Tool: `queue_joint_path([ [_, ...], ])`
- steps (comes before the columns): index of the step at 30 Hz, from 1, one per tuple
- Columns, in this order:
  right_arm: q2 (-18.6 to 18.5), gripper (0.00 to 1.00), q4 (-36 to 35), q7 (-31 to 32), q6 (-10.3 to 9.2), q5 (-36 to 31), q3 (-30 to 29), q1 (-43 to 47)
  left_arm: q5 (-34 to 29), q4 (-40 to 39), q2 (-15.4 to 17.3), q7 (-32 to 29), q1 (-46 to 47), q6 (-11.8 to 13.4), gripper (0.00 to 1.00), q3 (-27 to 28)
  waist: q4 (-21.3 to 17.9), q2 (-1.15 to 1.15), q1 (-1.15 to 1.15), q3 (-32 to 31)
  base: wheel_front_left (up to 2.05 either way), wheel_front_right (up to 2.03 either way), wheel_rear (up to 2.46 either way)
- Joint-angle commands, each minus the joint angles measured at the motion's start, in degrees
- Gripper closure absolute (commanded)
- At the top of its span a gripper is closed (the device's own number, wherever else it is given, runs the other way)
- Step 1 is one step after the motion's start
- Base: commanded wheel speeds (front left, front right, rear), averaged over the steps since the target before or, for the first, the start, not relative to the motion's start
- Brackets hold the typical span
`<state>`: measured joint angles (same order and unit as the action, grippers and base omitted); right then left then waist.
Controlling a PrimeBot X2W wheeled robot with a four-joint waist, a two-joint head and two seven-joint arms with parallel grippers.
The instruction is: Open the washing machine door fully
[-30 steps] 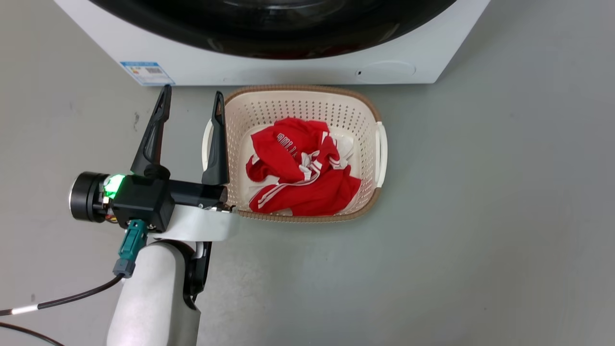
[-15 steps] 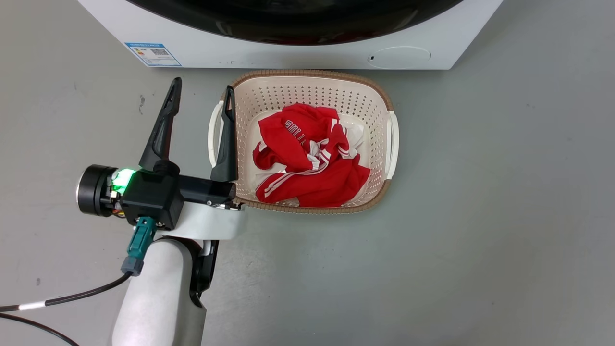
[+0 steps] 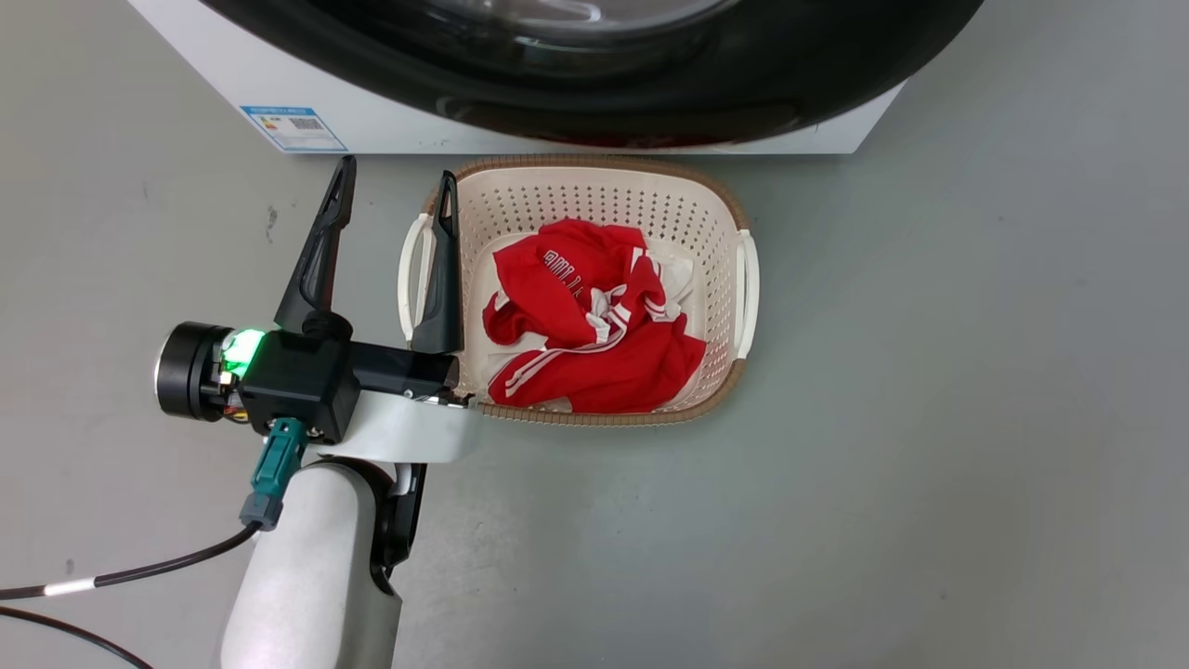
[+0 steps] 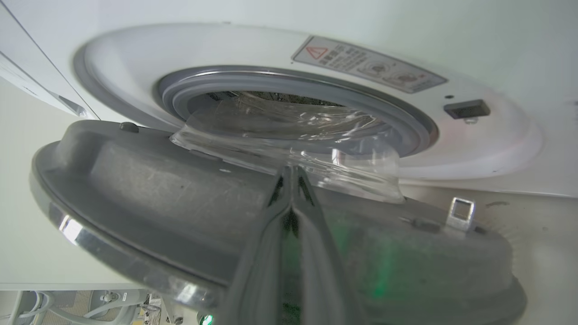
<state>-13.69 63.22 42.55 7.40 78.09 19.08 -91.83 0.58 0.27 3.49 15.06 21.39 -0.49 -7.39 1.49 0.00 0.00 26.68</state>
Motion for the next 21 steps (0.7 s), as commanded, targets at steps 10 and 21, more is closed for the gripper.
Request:
queue_joint_path([
  [10,1.4,1.0,-6.5,7.1,0.15,2.6,0.5,9.4,0.2,1.2,0.4,0.2,-1.1,0.0,0.0,0.7,-1.1,0.0,0.0,-4.4,0.0,0.0,0.0],
  [21,3.3,1.0,-13.0,12.1,0.16,5.7,0.7,21.3,0.6,2.9,0.6,0.2,-6.9,-0.4,0.0,1.1,-0.7,0.0,0.0,-13.8,0.0,0.0,0.0],
])
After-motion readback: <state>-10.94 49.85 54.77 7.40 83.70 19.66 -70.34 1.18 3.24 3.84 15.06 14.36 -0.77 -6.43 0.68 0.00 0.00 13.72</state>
